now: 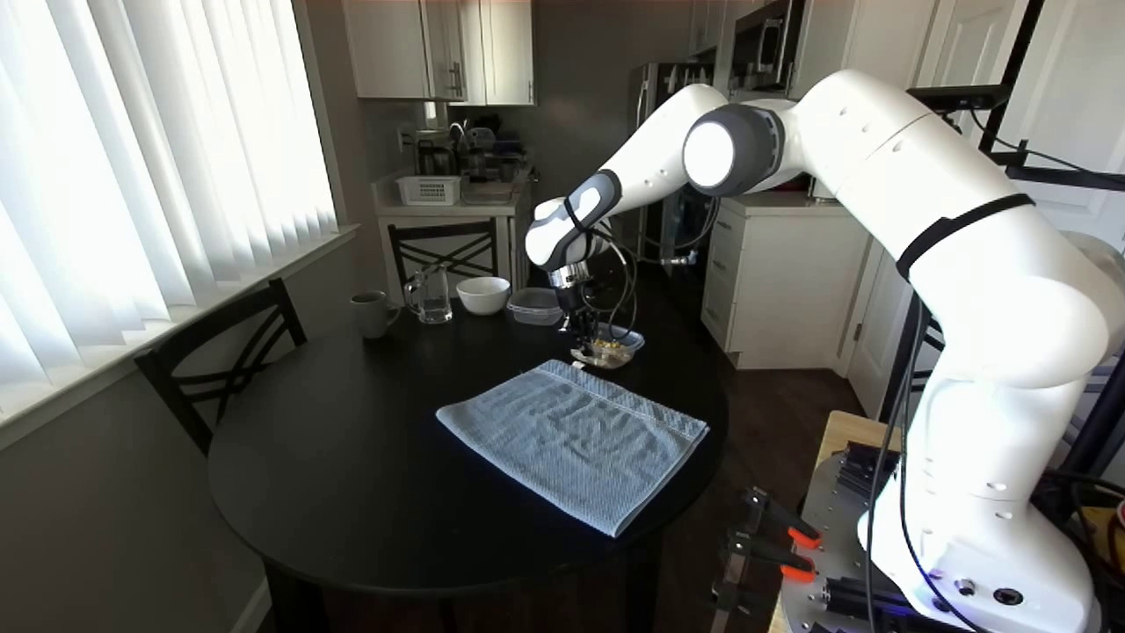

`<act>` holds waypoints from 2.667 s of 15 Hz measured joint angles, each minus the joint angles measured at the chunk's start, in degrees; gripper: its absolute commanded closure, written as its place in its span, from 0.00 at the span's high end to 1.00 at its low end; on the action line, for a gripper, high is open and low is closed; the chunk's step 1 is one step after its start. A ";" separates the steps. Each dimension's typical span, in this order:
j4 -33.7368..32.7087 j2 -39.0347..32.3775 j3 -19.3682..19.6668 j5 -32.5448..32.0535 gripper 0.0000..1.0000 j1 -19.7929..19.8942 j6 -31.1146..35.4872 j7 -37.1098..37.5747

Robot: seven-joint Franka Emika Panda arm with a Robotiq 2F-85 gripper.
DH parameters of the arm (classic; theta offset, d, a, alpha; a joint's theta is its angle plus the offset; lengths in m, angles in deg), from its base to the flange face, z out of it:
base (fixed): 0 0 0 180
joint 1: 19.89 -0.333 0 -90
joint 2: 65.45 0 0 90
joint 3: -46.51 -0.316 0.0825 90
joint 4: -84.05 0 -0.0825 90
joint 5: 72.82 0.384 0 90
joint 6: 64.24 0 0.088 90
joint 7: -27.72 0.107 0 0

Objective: Pour the contents in the clear bowl on the blue towel.

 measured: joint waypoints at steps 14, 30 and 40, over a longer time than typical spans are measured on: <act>18.64 14.85 -6.76 6.86 0.03 -6.20 -13.79 0.12; 11.67 16.07 -9.13 6.59 0.03 -3.22 -39.72 -40.47; 4.87 7.89 -11.20 0.68 0.03 -8.74 -64.00 -47.10</act>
